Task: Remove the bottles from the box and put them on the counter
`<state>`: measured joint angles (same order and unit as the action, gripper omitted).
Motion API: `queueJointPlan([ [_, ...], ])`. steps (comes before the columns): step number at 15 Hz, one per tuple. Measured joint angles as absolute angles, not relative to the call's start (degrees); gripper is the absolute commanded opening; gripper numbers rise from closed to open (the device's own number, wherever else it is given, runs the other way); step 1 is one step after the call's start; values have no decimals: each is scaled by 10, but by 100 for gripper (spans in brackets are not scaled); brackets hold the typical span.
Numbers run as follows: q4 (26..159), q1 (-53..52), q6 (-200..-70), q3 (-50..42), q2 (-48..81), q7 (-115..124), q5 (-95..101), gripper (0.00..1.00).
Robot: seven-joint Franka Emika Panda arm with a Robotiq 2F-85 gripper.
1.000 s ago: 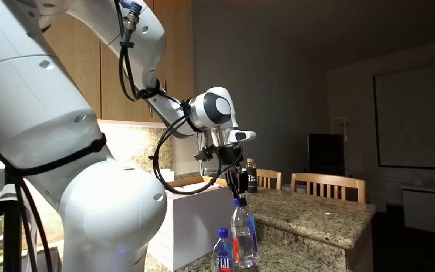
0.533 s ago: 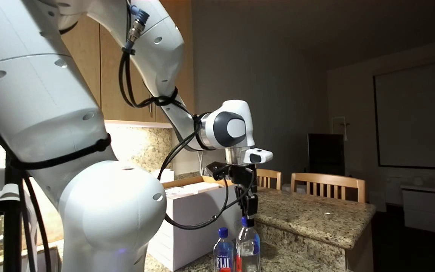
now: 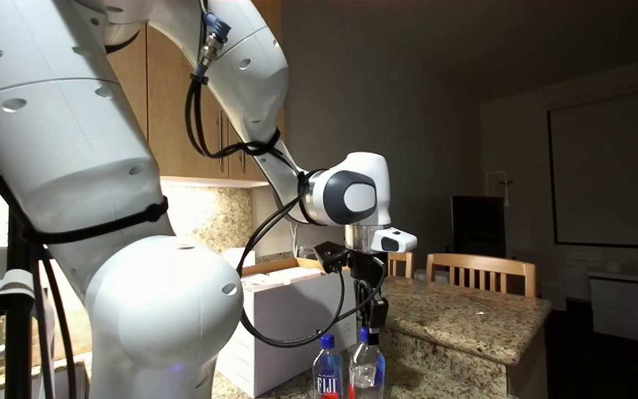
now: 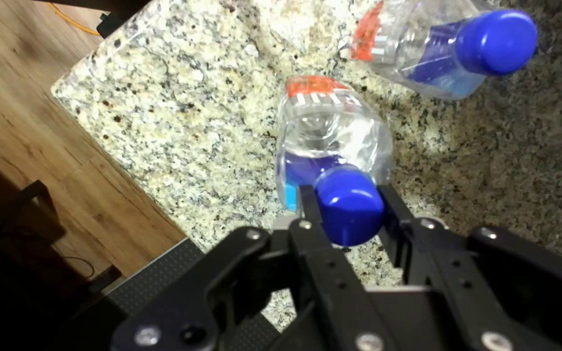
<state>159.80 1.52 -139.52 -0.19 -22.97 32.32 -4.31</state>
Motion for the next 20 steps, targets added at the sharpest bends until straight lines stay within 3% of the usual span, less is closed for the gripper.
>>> queueJointPlan([
  [6,1598,15,-1395,6,-193,317,-46,15],
  [7,1598,15,-1395,8,-187,317,-46,54],
  [13,1594,14,-1395,27,-174,317,-46,91],
  [15,1591,14,-1395,32,-174,317,-46,100],
  [20,1577,14,-1379,40,-182,319,-44,100],
])
